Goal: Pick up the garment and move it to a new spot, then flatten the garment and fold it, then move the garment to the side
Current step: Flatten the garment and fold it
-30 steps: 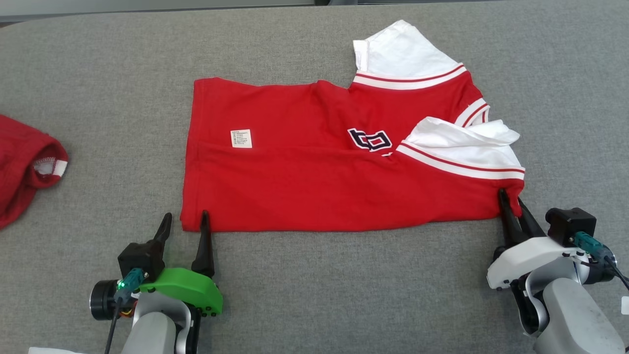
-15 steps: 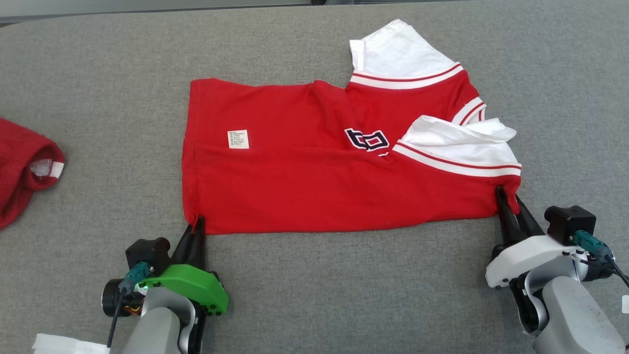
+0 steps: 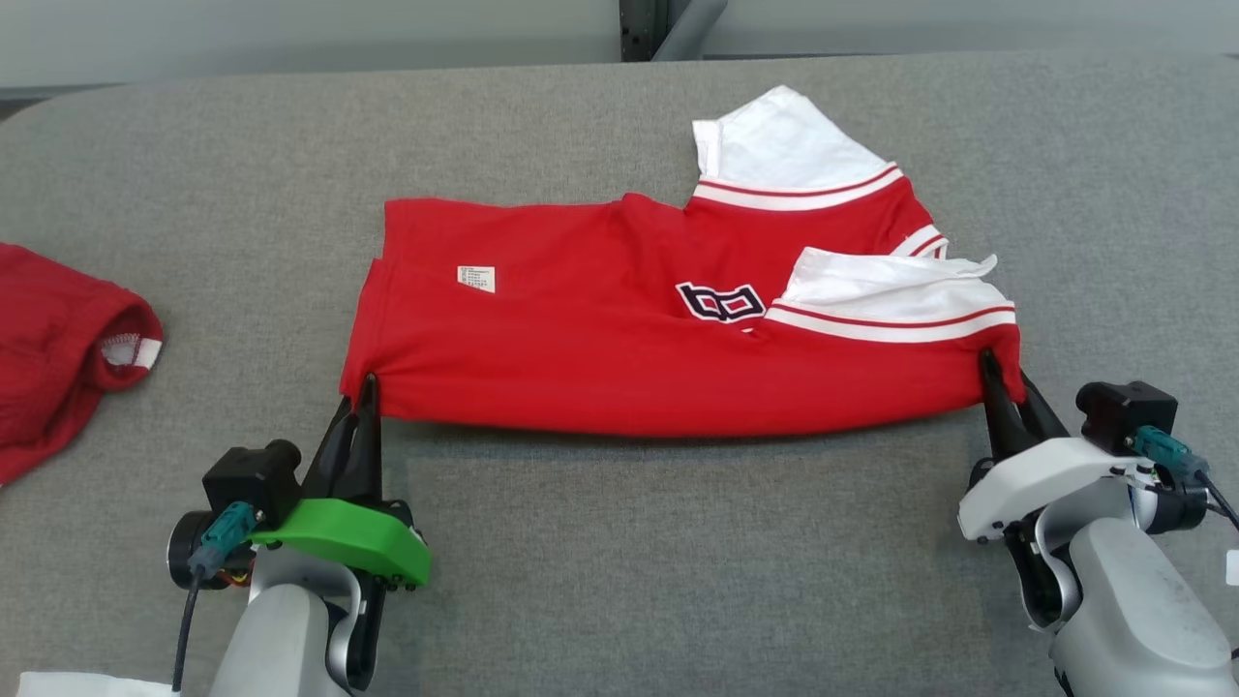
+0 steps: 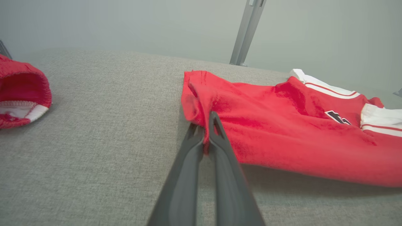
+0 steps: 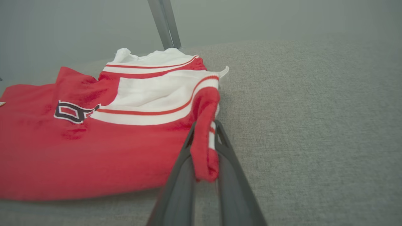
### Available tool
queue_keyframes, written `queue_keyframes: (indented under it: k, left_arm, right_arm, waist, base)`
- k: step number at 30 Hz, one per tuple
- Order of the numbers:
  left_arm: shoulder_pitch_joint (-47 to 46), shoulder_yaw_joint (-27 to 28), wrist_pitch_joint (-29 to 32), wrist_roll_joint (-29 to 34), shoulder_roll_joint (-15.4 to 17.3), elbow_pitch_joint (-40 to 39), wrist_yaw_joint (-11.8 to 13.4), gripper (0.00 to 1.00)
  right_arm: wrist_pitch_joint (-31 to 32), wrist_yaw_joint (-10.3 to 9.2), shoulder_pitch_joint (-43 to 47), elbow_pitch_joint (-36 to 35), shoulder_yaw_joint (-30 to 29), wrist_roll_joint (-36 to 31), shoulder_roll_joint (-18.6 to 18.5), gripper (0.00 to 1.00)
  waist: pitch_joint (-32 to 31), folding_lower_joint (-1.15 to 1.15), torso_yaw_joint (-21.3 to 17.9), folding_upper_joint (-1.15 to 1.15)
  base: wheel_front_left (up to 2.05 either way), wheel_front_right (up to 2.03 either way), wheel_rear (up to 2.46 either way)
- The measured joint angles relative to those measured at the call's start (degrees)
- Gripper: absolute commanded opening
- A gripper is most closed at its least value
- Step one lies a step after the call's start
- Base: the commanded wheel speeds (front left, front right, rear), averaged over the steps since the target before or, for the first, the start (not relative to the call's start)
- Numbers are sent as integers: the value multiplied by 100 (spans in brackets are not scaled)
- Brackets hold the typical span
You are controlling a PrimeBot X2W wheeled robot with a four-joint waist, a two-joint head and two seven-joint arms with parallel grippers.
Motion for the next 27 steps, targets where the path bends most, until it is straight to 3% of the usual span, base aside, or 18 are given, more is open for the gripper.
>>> queue_keyframes:
  k: [13,20,27]
  left_arm:
    - [865,297,0,159,-2,366,-23,0]
    - [1543,372,0,190,-5,614,90,0]
    - [2009,497,0,55,-20,824,187,0]
  right_arm:
    - [1,1,-69,1144,603,621,-2,0]
    - [0,2,824,1161,817,764,-25,0]
    - [1,9,1333,929,818,818,-149,0]
  waist:
    - [-1126,0,-104,0]
    - [-1590,0,-268,0]
    - [-1614,0,-467,0]
  base:
    - [0,0,0]
    - [0,0,0]
    - [0,0,0]
